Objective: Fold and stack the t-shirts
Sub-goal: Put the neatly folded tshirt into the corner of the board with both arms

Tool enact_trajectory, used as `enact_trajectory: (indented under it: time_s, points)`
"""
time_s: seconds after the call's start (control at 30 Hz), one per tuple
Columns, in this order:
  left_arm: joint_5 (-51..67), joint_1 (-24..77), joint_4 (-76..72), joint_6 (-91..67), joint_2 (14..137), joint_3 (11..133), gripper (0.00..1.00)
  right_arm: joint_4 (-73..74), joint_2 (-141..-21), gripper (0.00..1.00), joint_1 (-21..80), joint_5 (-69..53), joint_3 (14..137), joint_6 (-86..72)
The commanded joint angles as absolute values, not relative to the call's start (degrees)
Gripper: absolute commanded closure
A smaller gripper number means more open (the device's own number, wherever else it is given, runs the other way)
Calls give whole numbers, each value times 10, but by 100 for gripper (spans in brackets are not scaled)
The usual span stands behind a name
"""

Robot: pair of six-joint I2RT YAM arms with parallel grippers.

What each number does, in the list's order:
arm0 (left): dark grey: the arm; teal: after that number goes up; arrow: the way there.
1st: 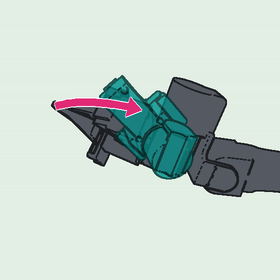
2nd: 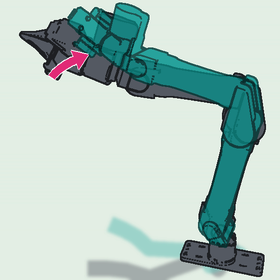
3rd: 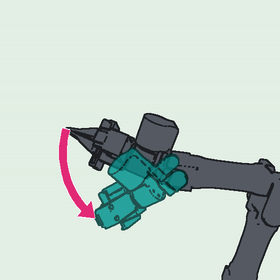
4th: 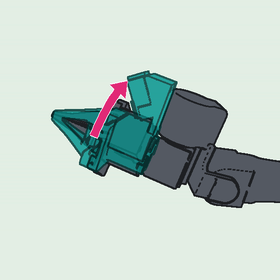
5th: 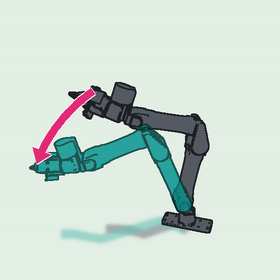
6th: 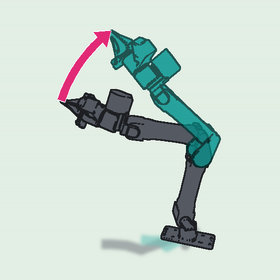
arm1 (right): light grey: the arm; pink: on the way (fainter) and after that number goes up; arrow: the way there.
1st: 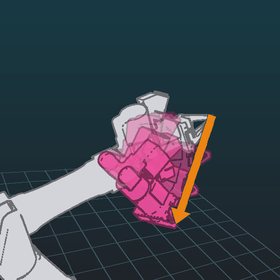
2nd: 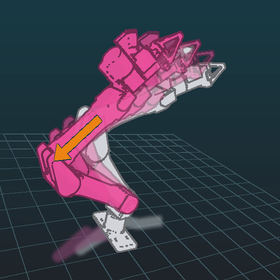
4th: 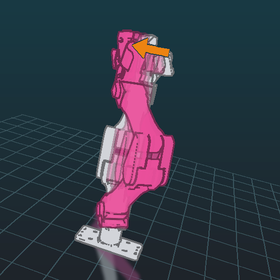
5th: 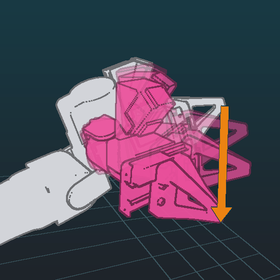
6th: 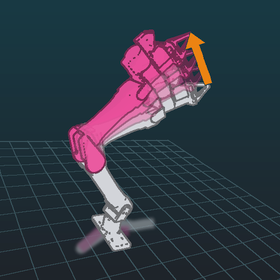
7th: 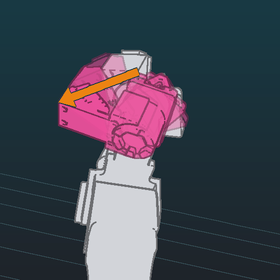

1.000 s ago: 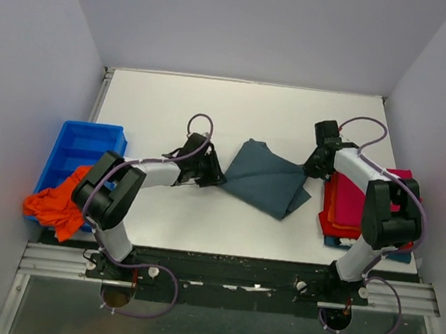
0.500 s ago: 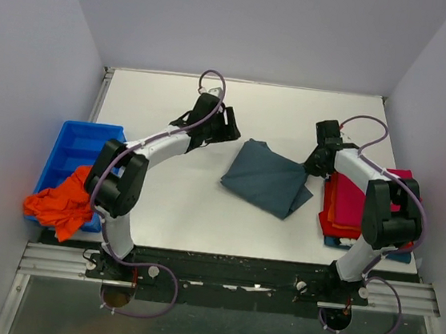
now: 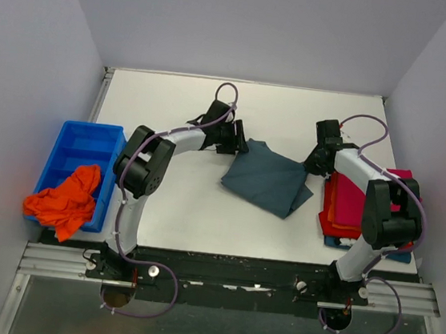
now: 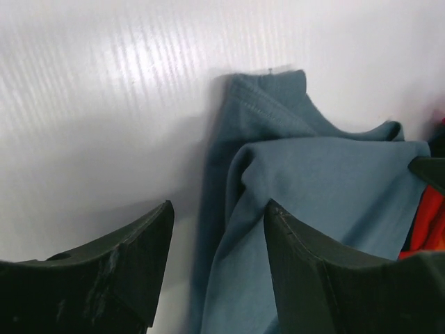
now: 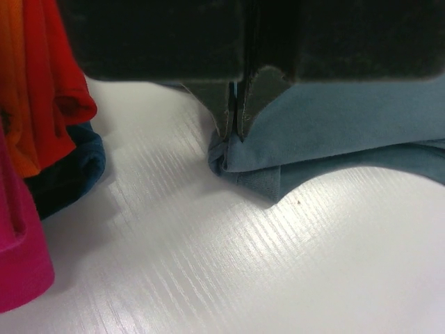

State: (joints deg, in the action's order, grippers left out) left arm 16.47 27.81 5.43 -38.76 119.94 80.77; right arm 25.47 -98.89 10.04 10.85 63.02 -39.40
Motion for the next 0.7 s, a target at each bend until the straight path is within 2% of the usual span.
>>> enact_trajectory:
  time_s: [0.0, 0.23, 0.33, 0.37, 0.5, 0.53, 0.67]
  points:
    - [201, 283, 49, -401, 1244, 843, 36, 242, -983, 99, 98, 106, 626, -389]
    - [220, 283, 20, -431, 1306, 888, 54, 242, -982, 99, 98, 107, 628, -388]
    - [243, 283, -25, -456, 1330, 887, 73, 243, -981, 99, 98, 108, 629, -387]
    - [243, 283, -50, -463, 1328, 877, 75, 244, -981, 99, 98, 108, 630, -386]
    - [216, 283, -163, -464, 1289, 807, 97, 242, -982, 99, 98, 89, 637, -378]
    - [210, 283, -183, -459, 1279, 795, 100, 243, -983, 99, 98, 88, 639, -377]
    - [202, 284, -285, -447, 1237, 734, 100, 247, -978, 99, 98, 92, 642, -375]
